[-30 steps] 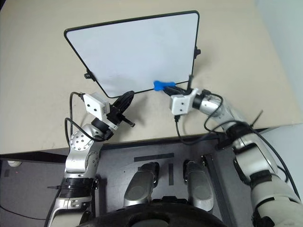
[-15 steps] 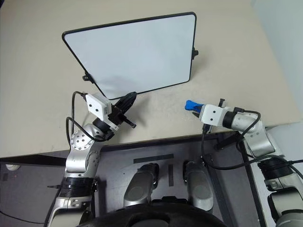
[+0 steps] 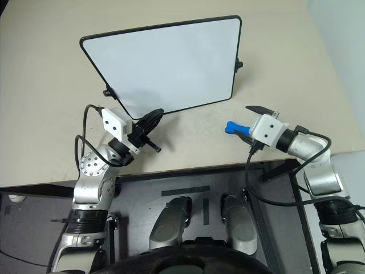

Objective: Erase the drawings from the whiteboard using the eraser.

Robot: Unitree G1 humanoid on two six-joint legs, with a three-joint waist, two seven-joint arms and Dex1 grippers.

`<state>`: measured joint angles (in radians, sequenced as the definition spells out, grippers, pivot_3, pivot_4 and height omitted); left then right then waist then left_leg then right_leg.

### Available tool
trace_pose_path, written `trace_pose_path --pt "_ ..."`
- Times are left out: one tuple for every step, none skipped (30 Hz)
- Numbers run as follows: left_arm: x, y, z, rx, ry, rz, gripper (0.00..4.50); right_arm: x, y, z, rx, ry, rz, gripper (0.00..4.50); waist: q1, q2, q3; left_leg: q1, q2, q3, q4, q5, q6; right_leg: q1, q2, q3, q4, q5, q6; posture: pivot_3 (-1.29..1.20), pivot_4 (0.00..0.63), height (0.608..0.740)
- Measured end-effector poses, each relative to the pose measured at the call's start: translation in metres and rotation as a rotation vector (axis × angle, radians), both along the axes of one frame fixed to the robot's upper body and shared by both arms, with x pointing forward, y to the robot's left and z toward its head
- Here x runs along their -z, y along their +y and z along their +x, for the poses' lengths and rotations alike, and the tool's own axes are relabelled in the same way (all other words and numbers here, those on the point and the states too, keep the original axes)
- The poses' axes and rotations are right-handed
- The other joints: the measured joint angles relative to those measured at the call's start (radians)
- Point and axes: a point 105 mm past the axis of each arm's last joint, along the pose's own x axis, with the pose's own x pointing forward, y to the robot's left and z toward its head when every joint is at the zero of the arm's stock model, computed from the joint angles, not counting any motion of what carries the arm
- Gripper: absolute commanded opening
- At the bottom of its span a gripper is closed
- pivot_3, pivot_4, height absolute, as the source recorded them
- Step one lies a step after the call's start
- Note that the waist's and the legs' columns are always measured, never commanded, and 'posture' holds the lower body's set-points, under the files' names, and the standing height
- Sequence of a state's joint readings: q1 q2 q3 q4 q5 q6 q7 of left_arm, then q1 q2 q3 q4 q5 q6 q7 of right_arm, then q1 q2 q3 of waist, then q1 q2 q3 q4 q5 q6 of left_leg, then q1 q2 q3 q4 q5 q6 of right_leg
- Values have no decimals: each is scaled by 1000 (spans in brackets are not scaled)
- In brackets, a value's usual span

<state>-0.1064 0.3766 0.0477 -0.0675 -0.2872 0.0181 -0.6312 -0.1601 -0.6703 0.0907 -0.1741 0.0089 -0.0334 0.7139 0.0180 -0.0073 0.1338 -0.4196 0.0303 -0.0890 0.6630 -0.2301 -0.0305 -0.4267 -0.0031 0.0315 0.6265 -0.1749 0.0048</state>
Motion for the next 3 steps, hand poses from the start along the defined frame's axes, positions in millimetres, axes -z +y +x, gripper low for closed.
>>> trace_pose_path --pt "-1 0 0 3 2 2 0 -1 -1 -1 8 -6 8 3660 0 0 0 0 0 0 0 0 0 0 0 0 0 0 0 0 150 740" --pt "-1 0 1 6 3 3 0 -1 0 -2 11 -9 17 3660 0 0 0 0 0 0 0 0 0 0 0 0 0 0 0 0 150 740" --pt "-1 0 1 14 6 5 0 -1 2 -4 11 -12 32 3660 0 0 0 0 0 0 0 0 0 0 0 0 0 0 0 0 150 740"
